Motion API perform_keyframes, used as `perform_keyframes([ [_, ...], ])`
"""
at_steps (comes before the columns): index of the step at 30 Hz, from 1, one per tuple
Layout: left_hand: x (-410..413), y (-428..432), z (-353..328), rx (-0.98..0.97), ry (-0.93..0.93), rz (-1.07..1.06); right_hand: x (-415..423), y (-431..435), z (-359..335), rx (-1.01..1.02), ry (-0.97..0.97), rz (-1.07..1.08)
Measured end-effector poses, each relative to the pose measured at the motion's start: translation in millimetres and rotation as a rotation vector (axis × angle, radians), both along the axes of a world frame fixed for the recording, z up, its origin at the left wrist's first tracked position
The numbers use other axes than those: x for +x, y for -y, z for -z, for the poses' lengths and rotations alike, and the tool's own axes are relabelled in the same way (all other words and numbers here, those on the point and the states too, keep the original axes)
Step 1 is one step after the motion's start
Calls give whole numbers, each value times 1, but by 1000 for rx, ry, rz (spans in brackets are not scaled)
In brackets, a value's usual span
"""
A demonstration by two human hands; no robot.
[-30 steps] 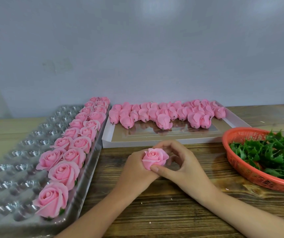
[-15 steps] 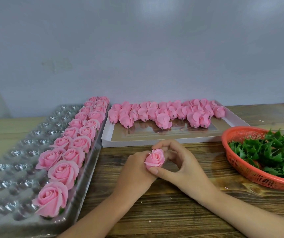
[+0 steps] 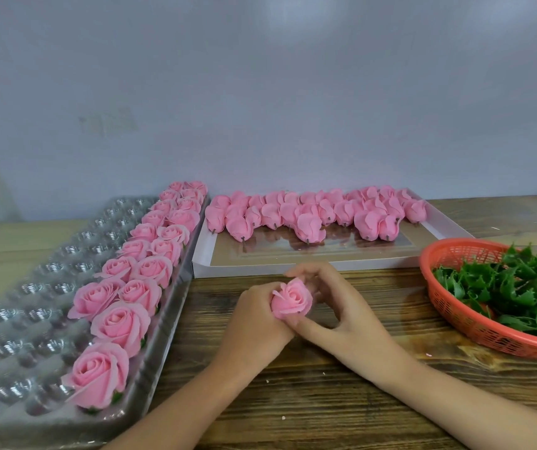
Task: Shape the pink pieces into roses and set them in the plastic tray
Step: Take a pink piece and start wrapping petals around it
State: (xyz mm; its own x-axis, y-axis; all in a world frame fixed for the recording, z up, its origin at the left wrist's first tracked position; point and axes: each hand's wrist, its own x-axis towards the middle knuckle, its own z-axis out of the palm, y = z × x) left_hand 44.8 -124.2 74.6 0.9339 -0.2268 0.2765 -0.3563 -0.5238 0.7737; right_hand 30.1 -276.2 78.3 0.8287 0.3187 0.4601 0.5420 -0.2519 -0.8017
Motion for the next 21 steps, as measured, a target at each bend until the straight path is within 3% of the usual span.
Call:
perform_keyframes([
  [3, -4, 1, 4, 167, 107, 17, -1, -1, 2, -22, -44, 33],
  [9, -8, 2, 0, 286, 151, -12, -3, -1, -2, -38, 62, 60],
  [21, -8, 3, 0, 305, 109, -64, 3, 2, 2, 119, 74, 75],
])
